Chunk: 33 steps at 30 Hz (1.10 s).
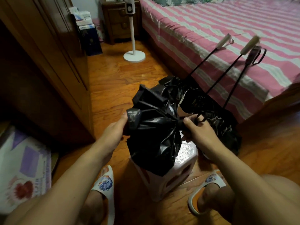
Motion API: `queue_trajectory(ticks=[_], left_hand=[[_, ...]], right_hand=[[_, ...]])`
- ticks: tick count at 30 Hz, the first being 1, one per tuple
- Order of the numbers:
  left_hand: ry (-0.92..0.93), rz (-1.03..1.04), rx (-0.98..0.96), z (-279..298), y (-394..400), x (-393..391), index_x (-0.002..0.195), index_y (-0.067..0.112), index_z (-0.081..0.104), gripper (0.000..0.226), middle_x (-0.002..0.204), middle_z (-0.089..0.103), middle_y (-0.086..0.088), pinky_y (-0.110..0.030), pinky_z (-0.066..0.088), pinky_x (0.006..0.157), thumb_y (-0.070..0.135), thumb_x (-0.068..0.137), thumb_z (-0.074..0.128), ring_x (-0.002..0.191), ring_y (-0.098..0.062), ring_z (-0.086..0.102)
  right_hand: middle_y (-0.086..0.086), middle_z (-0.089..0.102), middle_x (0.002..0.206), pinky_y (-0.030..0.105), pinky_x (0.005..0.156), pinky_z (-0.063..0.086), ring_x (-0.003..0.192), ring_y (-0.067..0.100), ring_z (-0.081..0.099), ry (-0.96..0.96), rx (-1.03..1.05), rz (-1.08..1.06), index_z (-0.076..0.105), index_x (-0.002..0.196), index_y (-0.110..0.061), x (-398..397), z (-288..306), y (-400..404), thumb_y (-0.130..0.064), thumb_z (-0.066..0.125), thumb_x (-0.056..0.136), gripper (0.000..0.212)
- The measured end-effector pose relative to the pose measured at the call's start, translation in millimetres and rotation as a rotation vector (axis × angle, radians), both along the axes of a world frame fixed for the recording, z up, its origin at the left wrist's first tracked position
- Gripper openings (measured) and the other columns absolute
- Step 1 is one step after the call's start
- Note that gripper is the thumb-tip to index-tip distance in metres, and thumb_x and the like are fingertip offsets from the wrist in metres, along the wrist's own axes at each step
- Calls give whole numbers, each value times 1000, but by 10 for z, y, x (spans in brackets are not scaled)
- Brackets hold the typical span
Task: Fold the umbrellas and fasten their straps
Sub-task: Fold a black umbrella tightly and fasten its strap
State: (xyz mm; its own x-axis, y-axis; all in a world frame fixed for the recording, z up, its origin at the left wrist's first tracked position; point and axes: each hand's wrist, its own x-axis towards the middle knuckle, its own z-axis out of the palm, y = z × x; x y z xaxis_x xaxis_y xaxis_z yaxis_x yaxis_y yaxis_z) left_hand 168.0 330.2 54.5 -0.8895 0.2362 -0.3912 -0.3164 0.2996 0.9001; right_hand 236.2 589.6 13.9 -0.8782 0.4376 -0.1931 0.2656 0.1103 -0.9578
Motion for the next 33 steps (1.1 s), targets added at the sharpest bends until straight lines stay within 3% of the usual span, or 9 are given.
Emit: queue_trajectory(ticks=[4,7,15,17,19,21,25,28,33], left_hand=[[11,14,42,-9,32,8,112,22,73,69,119,68,11,-31,36,109,77,88,39,115,-7,57],[126,-37,-38,-71,78,34,93,25,71,15,93,70,14,-11,47,74,34,101,61,88,1,65],[-74,143,-7,-382,304,-265,95,12,68,17,90,70,-9,-34,49,70,14,104,54,75,-22,65],[-111,143,-13,-412,375,-333,100,12,67,15,85,68,-8,-31,45,64,16,105,53,67,-20,61],[-162,116,0,-435,450,-350,105,12,68,15,78,69,-3,-30,45,64,19,105,55,64,-17,61],[-194,67,25,-391,536,-332,105,15,69,16,68,68,2,-30,47,66,22,105,55,57,-12,60],[-173,-44,76,-234,701,-292,112,12,65,21,86,79,-2,-37,55,84,26,107,50,77,-18,74],[-92,-186,-34,-174,756,-230,113,19,65,34,100,79,1,-39,53,93,48,102,54,96,-18,73],[-51,-221,-180,-228,786,-117,118,23,56,40,103,71,-1,-27,50,66,45,90,73,87,-14,70]], right_hand=[[27,67,86,29,50,52,63,25,63,-109,-29,-15,59,103,2,-105,-223,-28,-29,58,102,31],[17,64,73,31,50,52,61,30,64,-218,-125,10,54,105,1,-108,-350,23,-31,56,103,32],[14,66,80,29,55,51,59,24,65,-493,-264,-85,61,112,-5,31,-493,176,-37,54,104,34],[13,65,98,36,66,55,77,28,69,-571,-90,-94,54,123,-6,56,-499,183,-37,56,101,38],[15,55,123,43,84,52,106,34,61,-558,344,-123,44,139,-10,81,-493,202,-33,59,97,50],[12,53,124,42,89,46,113,32,54,-298,648,-154,52,131,-11,114,-398,165,-23,58,94,39],[-2,70,92,33,73,51,82,16,63,-235,508,171,72,100,-26,145,-306,-57,-16,59,92,18],[2,71,112,38,91,54,104,21,64,-348,582,313,71,117,-23,169,-396,-145,-18,57,94,28],[5,66,122,44,93,56,110,27,64,-487,568,241,64,129,-24,117,-447,37,-20,60,93,36]])
